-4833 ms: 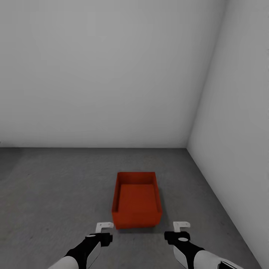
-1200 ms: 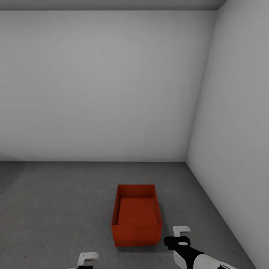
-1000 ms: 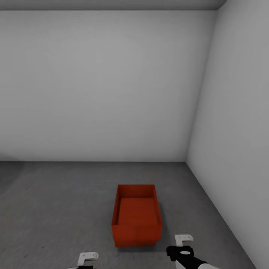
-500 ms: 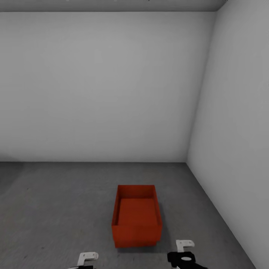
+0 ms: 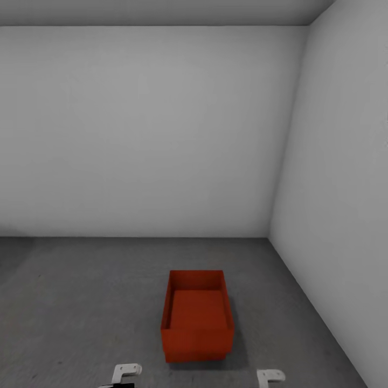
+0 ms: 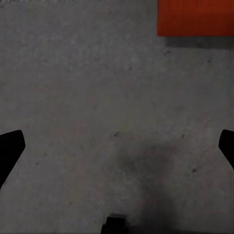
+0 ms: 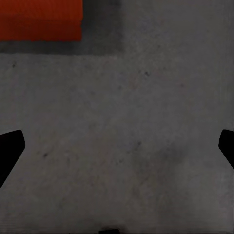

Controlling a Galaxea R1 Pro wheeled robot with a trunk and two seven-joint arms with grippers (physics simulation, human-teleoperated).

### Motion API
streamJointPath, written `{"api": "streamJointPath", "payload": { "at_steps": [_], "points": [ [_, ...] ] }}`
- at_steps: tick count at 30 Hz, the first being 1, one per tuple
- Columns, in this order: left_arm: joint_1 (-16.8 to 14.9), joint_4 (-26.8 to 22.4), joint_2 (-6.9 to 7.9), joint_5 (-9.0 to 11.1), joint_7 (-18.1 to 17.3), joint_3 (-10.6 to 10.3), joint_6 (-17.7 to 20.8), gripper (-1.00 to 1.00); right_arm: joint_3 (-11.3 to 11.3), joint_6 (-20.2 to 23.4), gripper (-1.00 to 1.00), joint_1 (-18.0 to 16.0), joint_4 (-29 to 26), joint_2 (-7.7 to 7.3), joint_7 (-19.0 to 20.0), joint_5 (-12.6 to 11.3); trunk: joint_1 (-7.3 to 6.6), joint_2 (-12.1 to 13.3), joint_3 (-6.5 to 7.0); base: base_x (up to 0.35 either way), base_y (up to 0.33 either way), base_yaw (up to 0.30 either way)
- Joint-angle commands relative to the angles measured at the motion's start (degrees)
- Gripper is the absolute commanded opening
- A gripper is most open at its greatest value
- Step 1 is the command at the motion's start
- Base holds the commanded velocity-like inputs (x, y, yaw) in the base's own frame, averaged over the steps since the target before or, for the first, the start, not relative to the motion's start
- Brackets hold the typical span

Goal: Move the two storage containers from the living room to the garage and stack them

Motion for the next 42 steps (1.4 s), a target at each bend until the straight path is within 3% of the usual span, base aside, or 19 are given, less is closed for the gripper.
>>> {"api": "streamJointPath", "payload": {
  "at_steps": [1,13,25,32,35,42],
  "points": [
    [-0.05,-0.02,-0.01,0.49,0.17,-0.31,0.18,1.00,0.51,-0.28,1.00,0.65,0.11,0.07,-0.02,-0.56,0.00,-0.03,0.03,0.000,0.000,0.000],
    [-0.07,-0.02,-0.17,0.47,0.17,-0.31,0.18,1.00,0.55,0.00,1.00,2.73,0.11,0.13,0.04,-0.55,0.00,-0.03,1.07,0.000,0.000,0.000],
    [0.08,0.09,-0.18,0.62,0.17,-0.25,0.82,1.00,0.64,-0.46,1.00,9.26,0.01,0.23,0.56,-0.31,0.00,-0.03,1.83,0.000,0.000,0.000],
    [5.08,0.10,-0.35,0.76,0.17,-0.10,3.48,1.00,0.64,0.11,1.00,10.78,-0.06,0.18,0.63,-0.38,0.00,-0.03,1.90,0.000,0.000,0.000],
    [6.54,0.11,-0.36,2.23,0.08,-0.05,6.57,1.00,0.64,0.12,1.00,11.80,-0.06,0.21,0.67,-0.36,0.00,-0.03,1.90,0.000,0.000,0.000],
    [8.49,0.08,-0.06,5.93,0.00,-0.03,8.17,1.00,0.68,-0.42,1.00,14.14,-0.29,0.26,0.81,-0.22,0.00,-0.03,1.90,0.000,0.000,0.000]
  ]
}}
